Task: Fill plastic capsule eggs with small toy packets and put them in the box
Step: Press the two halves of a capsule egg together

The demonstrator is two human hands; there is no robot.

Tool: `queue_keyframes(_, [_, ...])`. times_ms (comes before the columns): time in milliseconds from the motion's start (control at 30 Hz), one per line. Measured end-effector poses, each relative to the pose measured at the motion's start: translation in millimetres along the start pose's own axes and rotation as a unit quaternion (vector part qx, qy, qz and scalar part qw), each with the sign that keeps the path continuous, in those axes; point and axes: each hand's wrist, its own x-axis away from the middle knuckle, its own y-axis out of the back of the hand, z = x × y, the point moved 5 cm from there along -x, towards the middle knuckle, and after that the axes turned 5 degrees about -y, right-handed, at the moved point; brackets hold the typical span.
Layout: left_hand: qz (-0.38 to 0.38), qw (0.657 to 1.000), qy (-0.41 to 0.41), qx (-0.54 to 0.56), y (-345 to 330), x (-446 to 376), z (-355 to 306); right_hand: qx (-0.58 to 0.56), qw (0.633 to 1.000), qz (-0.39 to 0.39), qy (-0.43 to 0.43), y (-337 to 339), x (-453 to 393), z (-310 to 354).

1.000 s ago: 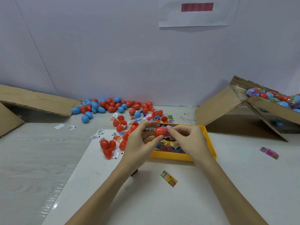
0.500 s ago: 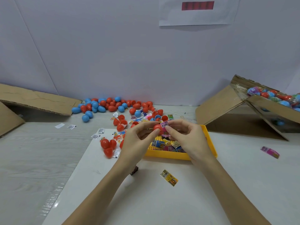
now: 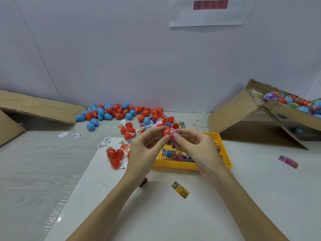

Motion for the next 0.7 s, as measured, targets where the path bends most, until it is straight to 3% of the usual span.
queue_keyframes(233, [0.015, 0.997, -0.057, -0.051, -2, 1, -5, -0.250, 0.950, 0.110, -0.150, -13, 9, -3])
queue_keyframes(433, [0.037, 0.992, -0.106, -0.064, -2, -1, -13, -0.292, 0.928, 0.130, -0.193, -17, 9, -3])
queue_keyframes(700, [0.001, 0.947, -0.219, -0.234, -3, 6, -14, -0.324, 0.903, 0.160, -0.231, -29, 17, -5])
